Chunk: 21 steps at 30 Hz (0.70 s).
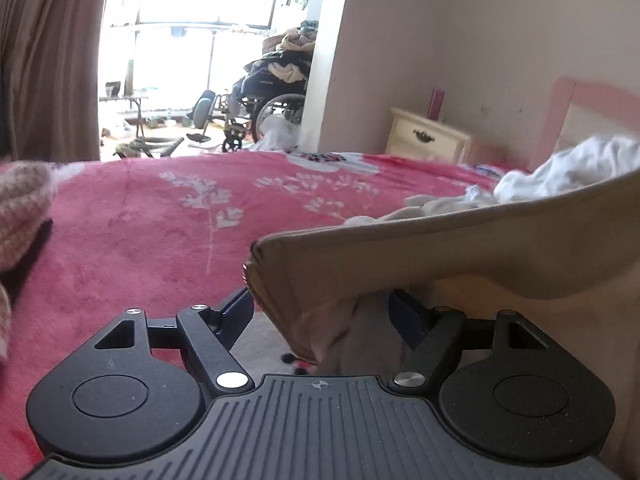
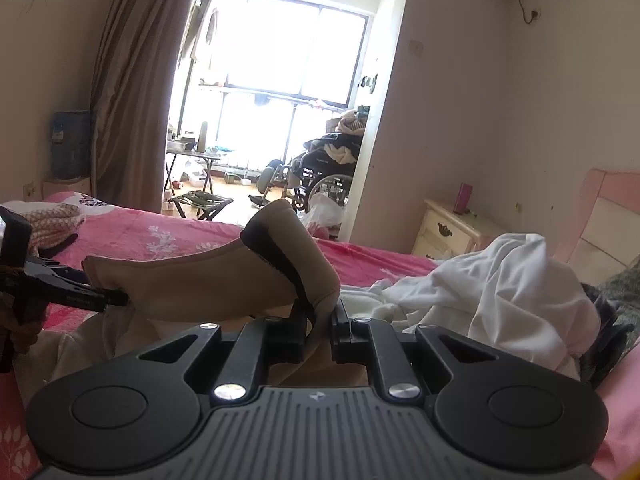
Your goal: Fold clothes
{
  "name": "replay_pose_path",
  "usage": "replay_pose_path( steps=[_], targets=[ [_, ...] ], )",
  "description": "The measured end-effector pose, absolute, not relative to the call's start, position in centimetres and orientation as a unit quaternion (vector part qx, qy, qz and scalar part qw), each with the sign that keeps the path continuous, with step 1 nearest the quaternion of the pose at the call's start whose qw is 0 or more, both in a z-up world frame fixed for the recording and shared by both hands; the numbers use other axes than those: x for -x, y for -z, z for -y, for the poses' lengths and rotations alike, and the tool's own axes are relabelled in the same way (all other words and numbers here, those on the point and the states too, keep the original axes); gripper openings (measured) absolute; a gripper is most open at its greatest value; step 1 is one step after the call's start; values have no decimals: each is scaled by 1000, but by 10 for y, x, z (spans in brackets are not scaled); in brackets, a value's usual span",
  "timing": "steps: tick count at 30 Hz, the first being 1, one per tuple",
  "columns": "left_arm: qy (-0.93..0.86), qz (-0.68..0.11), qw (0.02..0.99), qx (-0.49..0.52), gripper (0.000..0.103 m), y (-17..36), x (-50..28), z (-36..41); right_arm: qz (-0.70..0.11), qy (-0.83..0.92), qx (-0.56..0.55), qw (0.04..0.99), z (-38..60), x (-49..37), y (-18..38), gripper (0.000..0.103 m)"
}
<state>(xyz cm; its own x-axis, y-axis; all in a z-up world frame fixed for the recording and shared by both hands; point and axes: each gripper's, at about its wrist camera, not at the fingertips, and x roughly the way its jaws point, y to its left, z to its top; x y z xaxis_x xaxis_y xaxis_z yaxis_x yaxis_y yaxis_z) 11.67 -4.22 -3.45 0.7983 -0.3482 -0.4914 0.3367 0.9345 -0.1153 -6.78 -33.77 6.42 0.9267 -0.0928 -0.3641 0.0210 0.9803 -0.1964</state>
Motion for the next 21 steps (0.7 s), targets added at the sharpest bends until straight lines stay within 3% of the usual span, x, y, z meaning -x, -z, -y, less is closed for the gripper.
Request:
replay_pose_path(
  steps=[6,8,10,13,16,21],
  targets=[
    [175,-264,948,-25,74,39,-135,66,-190,28,104,976,333,66,-62,13],
    [168,-259,951,-14,66,37,-139,69,-190,27,105,976,331,67,-62,13],
    [159,-251,955,-3,50,34,-139,71,-190,27,107,976,328,68,-63,13],
    [138,-235,962,5,34,24,-131,69,-186,30,115,975,324,72,-64,13],
    [114,-218,969,12,26,12,-121,66,-173,33,120,977,319,79,-69,13],
    [76,-165,983,15,23,-23,-94,53,-150,39,125,980,312,92,-78,13]
  ],
)
